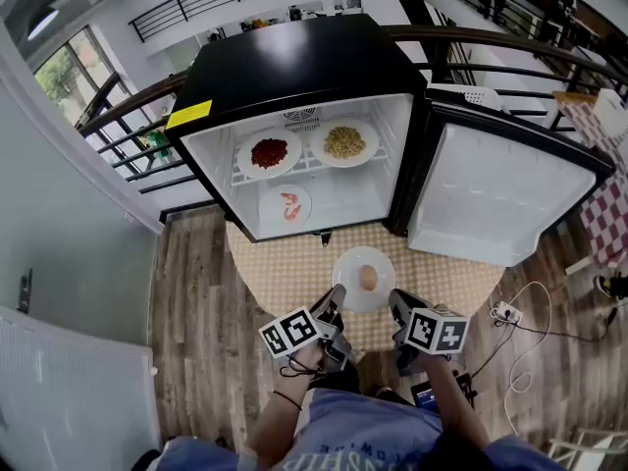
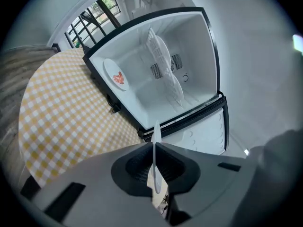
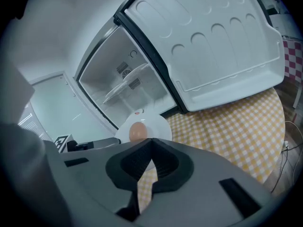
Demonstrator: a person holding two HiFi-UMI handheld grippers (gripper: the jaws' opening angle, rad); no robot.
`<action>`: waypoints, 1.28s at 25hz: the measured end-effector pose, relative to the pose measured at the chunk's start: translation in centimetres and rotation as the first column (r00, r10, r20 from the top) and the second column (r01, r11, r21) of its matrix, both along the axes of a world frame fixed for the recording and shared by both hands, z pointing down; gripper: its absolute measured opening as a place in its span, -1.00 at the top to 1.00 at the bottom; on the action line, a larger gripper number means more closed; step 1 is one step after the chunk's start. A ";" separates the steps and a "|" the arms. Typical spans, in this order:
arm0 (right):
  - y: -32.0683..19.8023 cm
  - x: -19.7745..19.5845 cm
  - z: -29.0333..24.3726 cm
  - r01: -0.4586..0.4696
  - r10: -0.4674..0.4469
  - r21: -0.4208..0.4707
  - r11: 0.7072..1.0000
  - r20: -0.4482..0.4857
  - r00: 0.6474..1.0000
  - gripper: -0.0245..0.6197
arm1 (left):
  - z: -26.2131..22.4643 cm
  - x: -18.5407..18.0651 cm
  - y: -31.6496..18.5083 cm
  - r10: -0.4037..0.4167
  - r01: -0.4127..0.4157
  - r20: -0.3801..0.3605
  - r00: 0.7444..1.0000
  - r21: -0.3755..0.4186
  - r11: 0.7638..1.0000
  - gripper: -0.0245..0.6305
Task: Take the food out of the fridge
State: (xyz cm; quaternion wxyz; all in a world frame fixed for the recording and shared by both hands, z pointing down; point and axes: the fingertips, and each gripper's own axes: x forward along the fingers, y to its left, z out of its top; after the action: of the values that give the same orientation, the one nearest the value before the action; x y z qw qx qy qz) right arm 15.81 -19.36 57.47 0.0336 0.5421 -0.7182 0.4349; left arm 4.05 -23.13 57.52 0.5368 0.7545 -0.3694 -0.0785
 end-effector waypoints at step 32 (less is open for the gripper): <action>16.6 -0.6 -1.8 0.153 -0.150 0.084 0.985 -0.037 0.988 0.88 | -1.3 -1.5 18.7 -0.155 0.155 -0.036 0.987 0.001 0.988 0.85</action>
State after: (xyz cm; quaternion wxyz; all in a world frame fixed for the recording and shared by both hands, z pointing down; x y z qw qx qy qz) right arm 15.25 -2.76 55.63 0.0541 0.4934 -0.7749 0.3915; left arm 2.51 -4.42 56.18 0.5343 0.7230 -0.4169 -0.1342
